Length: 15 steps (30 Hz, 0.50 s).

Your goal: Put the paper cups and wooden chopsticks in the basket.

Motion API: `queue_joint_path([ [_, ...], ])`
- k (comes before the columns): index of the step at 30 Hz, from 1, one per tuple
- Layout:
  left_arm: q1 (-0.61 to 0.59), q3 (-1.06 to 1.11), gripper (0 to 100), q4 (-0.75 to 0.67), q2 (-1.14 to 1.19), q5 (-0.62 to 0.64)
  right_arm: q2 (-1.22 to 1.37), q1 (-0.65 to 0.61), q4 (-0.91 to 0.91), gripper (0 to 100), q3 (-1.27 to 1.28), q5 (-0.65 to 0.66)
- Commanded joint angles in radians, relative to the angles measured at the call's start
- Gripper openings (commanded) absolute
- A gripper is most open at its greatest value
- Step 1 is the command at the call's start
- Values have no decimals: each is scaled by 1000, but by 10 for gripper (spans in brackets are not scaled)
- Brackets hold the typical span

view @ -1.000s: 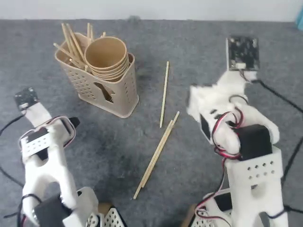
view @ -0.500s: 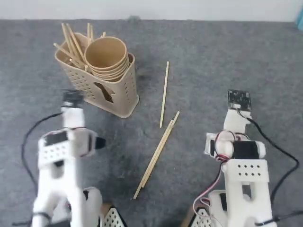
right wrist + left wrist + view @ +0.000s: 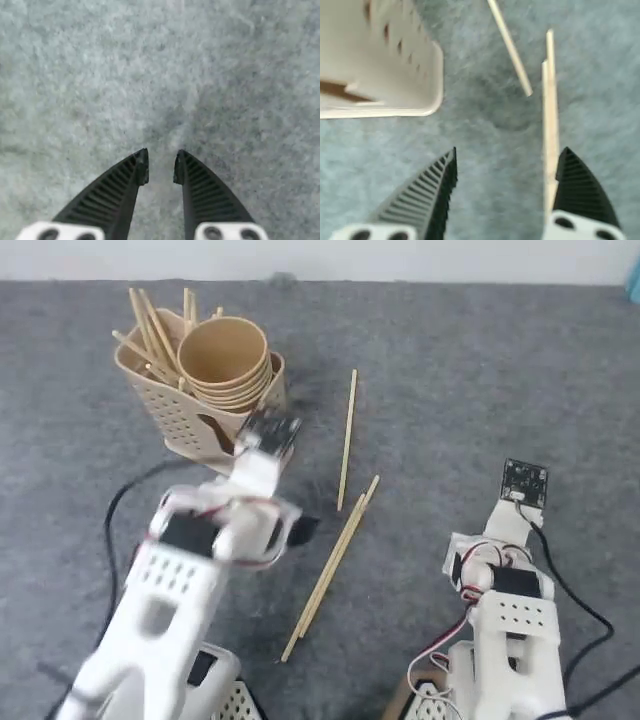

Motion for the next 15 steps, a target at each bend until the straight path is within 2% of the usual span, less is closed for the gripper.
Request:
queue_joint_path([
  [1, 106, -295, 305, -2, 353, 60, -16, 21, -19, 91, -8, 6],
  [4, 152, -453, 305, -49, 531, 64, -16, 21, -19, 91, -8, 6],
  [7, 155, -596, 305, -109, 694, 60, -16, 22, -19, 91, -8, 11],
  [11, 155, -780, 305, -120, 922, 58, -18, 22, -19, 91, 0, 12],
  [15, 101, -967, 305, -123, 1128, 60, -25, 22, -19, 91, 9, 14],
])
